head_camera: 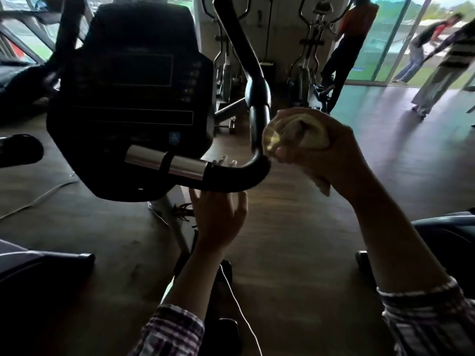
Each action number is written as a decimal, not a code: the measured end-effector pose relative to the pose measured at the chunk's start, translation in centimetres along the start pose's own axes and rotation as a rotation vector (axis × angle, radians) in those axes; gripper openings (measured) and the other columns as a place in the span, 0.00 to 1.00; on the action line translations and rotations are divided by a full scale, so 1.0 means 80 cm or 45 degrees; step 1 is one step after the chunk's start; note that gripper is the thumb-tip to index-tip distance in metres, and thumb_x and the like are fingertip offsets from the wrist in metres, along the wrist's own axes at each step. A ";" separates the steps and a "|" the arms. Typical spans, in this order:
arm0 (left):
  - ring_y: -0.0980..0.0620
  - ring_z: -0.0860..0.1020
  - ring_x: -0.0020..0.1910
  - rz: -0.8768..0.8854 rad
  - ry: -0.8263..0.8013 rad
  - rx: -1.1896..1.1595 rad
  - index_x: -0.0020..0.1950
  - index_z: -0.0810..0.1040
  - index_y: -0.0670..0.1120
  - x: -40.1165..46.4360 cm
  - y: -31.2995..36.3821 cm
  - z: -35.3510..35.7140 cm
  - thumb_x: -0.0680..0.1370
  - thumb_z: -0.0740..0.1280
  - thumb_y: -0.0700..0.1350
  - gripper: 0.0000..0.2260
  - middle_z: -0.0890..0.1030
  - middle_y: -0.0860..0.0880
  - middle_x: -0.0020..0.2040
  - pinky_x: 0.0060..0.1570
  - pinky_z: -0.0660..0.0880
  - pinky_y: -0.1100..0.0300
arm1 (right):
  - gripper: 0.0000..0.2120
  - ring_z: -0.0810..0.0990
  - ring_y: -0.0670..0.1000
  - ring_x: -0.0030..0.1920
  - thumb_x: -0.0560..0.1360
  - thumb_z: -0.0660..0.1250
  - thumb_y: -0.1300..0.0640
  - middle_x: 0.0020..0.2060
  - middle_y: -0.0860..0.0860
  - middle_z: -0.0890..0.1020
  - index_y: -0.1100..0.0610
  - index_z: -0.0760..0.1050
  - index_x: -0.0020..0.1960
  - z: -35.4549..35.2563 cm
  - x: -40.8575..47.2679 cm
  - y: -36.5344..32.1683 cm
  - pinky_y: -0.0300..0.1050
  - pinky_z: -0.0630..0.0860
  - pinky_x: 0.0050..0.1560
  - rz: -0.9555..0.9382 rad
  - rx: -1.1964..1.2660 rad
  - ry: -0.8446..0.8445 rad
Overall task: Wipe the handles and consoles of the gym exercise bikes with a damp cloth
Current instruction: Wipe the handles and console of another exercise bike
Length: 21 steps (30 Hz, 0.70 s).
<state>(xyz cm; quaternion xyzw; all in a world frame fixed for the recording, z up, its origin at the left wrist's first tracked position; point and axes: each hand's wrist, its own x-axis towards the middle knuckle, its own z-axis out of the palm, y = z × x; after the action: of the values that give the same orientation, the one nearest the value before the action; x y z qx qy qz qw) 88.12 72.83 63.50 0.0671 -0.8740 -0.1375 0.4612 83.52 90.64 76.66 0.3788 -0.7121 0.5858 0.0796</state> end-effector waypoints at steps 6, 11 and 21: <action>0.47 0.75 0.64 -0.124 -0.466 -0.135 0.67 0.74 0.48 -0.020 0.061 0.050 0.74 0.56 0.53 0.24 0.77 0.48 0.66 0.66 0.66 0.43 | 0.24 0.82 0.48 0.41 0.62 0.75 0.61 0.48 0.56 0.82 0.53 0.78 0.58 -0.054 -0.058 0.064 0.35 0.78 0.33 0.371 0.146 0.227; 0.49 0.71 0.68 -0.172 -0.800 -0.168 0.70 0.72 0.49 -0.044 0.115 0.103 0.76 0.64 0.47 0.22 0.74 0.50 0.69 0.72 0.60 0.47 | 0.25 0.80 0.54 0.44 0.62 0.75 0.61 0.46 0.56 0.81 0.51 0.78 0.58 -0.094 -0.125 0.143 0.59 0.83 0.46 0.638 0.271 0.365; 0.52 0.69 0.70 -0.170 -1.142 -0.139 0.74 0.65 0.50 -0.097 0.212 0.206 0.78 0.62 0.48 0.24 0.70 0.52 0.71 0.71 0.61 0.53 | 0.20 0.79 0.41 0.39 0.67 0.76 0.69 0.41 0.49 0.82 0.49 0.81 0.53 -0.166 -0.218 0.261 0.33 0.77 0.39 0.980 0.174 0.454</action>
<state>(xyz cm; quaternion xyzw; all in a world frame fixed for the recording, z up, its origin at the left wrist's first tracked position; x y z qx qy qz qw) 79.09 93.81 53.61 0.0326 -0.9726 -0.2284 0.0299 78.12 110.89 54.75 -0.0172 -0.7361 0.6750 -0.0482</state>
